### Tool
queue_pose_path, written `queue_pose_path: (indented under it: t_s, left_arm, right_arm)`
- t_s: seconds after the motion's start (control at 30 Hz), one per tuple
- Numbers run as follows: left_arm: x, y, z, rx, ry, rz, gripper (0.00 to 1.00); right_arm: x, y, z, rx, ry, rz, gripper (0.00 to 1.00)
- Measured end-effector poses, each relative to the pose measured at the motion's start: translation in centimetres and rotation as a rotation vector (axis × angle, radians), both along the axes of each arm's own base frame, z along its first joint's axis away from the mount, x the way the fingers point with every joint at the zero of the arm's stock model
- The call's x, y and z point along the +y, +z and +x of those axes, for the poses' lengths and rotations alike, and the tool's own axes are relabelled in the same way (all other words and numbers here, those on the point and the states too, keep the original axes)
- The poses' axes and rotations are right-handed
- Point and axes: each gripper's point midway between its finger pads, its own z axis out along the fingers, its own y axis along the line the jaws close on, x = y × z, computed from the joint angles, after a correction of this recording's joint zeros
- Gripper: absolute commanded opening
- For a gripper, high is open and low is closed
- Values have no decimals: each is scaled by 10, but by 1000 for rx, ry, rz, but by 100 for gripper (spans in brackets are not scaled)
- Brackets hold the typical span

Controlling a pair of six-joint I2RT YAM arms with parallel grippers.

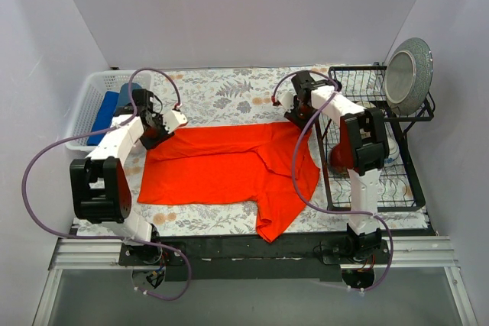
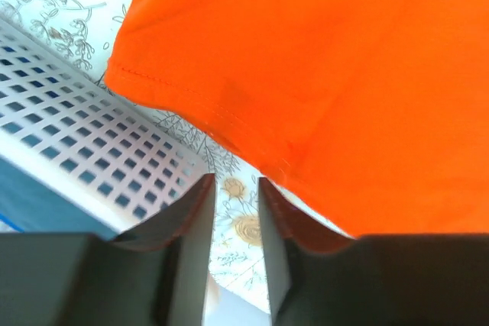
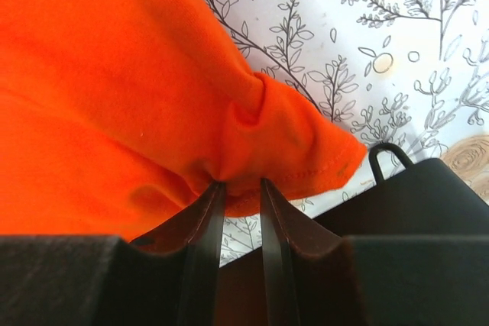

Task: Roll the t-shirts
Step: Fold the T-shirt at the center of the board.

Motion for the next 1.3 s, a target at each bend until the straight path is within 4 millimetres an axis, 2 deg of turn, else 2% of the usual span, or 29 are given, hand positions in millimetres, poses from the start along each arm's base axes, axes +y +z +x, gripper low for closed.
queue_pose_path:
  t_s: [0.1, 0.2, 0.37, 0.53, 0.63, 0.67, 0.8, 0.97, 1.0, 1.17, 1.3]
  left_arm:
    - [-5, 16, -8, -17, -51, -19, 41]
    - [-10, 18, -12, -14, -82, -30, 42]
    - [-11, -9, -21, 67, -116, -13, 38]
    - [-4, -38, -35, 154, -167, 38, 35]
    - [2, -44, -38, 169, -199, 79, 27]
    - [5, -45, -38, 167, -208, 94, 19]
    - [14, -50, -36, 159, -243, 157, 2]
    - [23, -55, -41, 145, -322, 233, 0]
    - [25, -52, -45, 132, -361, 259, 0]
    - [28, -39, -40, 93, -400, 300, 0]
    - [30, -18, -34, 33, -466, 349, 0]
  right_arm:
    - [1, 6, -1, -4, -11, 15, 33]
    - [0, 9, -3, 3, -26, 24, 33]
    - [3, 10, -7, 18, -39, 42, 33]
    - [5, 12, -5, 13, -47, 52, 33]
    - [6, 13, -4, 10, -51, 55, 33]
    - [6, 14, -3, 9, -52, 57, 33]
    - [6, 14, -3, 8, -55, 57, 33]
    - [6, 14, -3, 8, -55, 57, 33]
    - [6, 14, -3, 8, -54, 57, 33]
    - [6, 14, -3, 8, -54, 56, 33]
    - [5, 11, -6, 18, -51, 52, 32]
